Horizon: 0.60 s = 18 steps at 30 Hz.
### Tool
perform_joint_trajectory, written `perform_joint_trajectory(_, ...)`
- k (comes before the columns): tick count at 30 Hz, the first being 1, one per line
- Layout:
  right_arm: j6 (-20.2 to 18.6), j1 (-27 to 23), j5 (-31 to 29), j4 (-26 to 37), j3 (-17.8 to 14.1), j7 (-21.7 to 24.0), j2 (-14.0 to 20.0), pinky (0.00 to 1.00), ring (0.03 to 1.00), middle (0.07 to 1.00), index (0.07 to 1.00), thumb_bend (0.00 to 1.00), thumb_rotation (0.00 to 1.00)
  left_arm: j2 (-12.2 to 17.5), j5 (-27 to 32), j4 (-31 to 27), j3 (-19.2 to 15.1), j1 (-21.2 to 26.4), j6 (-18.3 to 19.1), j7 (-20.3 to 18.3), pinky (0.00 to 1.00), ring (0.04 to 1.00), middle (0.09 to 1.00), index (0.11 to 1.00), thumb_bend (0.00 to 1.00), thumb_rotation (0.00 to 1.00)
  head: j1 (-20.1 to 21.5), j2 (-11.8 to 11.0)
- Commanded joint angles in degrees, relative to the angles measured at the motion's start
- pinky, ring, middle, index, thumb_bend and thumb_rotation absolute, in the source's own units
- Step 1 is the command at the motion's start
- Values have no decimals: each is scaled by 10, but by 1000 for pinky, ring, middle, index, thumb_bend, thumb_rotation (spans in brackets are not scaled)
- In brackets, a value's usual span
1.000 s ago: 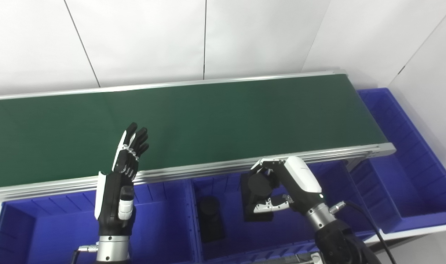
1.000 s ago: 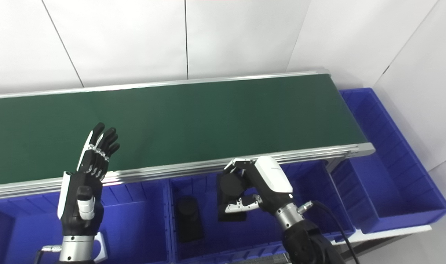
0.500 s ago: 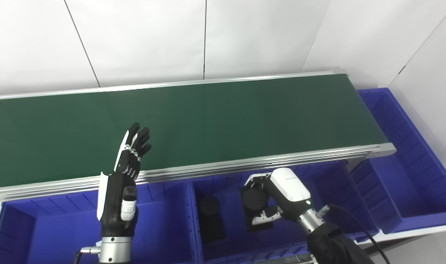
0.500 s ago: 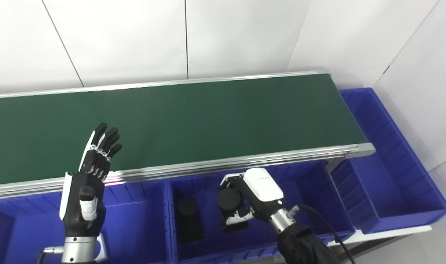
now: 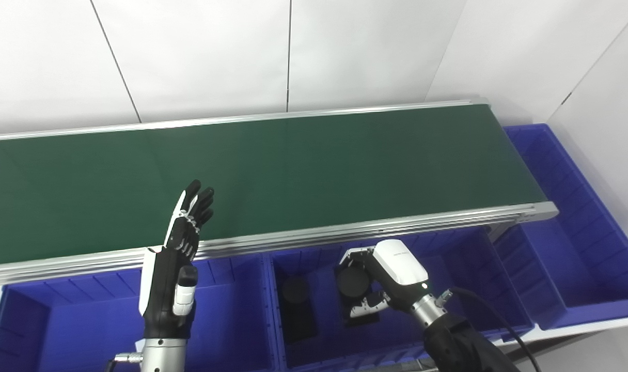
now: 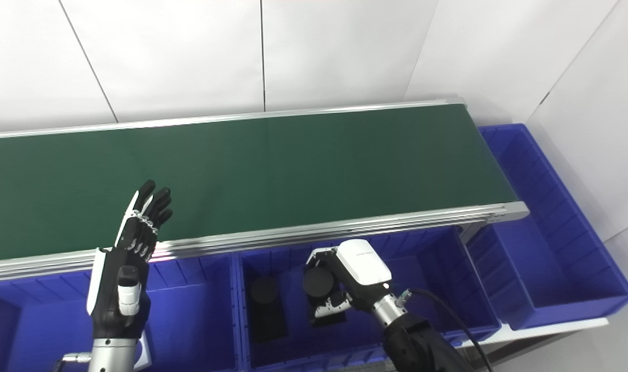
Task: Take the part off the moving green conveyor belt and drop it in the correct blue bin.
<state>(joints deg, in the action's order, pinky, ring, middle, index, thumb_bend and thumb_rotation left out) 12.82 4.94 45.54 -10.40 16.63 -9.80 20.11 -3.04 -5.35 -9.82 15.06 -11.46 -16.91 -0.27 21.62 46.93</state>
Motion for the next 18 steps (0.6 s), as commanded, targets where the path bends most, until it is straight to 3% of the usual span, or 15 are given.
perform_joint_trajectory(1, 22, -12, 7, 11, 4, -22, 3, 283, 337, 422, 520, 523, 0, -5, 1, -20, 2, 2, -16, -6, 885, 907, 903, 943, 815, 1000, 0, 0)
perform_joint_trajectory(6, -6, -15, 6, 23, 10, 10, 3, 282, 356, 428, 533, 522, 6, -6, 3, -24, 2, 2, -9, -7, 888, 910, 908, 946, 811, 1000, -1, 1)
perform_joint_trajectory(8, -42, -16, 12, 41, 16, 60, 6, 312, 401, 507, 601, 704, 178, -6, 1, -20, 1, 2, -13, -7, 882, 908, 906, 947, 815, 1000, -2, 0)
perform_joint_trajectory(11, -69, -16, 1, 54, 20, 115, 12, 434, 575, 676, 725, 933, 409, -4, 2, -14, 0, 3, -20, -8, 874, 907, 907, 949, 813, 1000, -2, 0)
perform_joint_trajectory(13, -79, -15, -6, 59, 19, 140, 13, 528, 690, 769, 798, 990, 520, -4, 3, -15, -1, 4, -21, -8, 874, 905, 907, 944, 803, 1000, -1, 0)
perform_joint_trajectory(18, -95, -9, -12, 75, 15, 167, 13, 588, 764, 839, 846, 1000, 607, -4, 1, -21, -2, 6, -16, -9, 875, 903, 905, 941, 806, 1000, 0, -1)
